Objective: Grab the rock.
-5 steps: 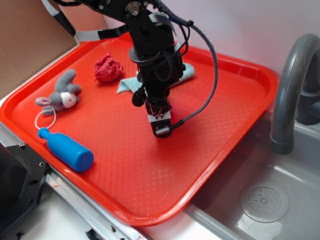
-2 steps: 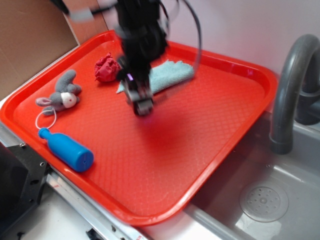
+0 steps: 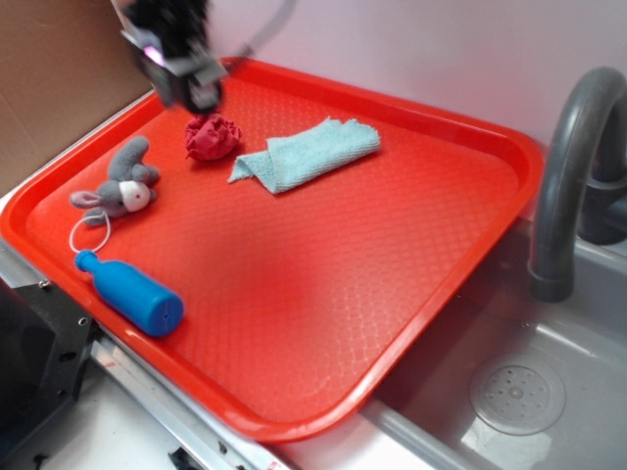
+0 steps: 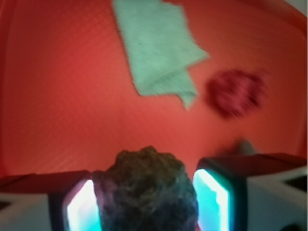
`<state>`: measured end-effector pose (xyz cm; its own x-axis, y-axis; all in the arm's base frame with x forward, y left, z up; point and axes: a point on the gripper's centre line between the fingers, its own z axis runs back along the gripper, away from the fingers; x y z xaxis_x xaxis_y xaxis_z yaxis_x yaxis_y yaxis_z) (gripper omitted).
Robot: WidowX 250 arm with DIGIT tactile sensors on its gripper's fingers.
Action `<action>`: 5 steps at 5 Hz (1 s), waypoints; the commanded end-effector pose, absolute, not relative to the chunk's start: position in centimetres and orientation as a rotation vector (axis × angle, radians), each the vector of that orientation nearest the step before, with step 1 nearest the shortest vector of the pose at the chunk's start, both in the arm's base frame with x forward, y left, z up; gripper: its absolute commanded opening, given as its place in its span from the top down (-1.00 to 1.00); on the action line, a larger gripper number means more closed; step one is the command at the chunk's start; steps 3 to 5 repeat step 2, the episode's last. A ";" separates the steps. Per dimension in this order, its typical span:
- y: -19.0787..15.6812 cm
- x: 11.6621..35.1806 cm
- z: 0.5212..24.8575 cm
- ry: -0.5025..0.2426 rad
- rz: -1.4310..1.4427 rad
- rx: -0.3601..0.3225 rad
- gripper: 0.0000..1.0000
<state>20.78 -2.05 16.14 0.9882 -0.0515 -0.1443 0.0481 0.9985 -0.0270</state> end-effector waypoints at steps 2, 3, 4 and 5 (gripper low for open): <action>-1.6 20.2 19.2 0.135 -0.054 -0.009 -1.00; -1.6 20.2 19.2 0.135 -0.054 -0.009 -1.00; -1.6 20.2 19.2 0.135 -0.054 -0.009 -1.00; -1.6 20.2 19.2 0.135 -0.054 -0.009 -1.00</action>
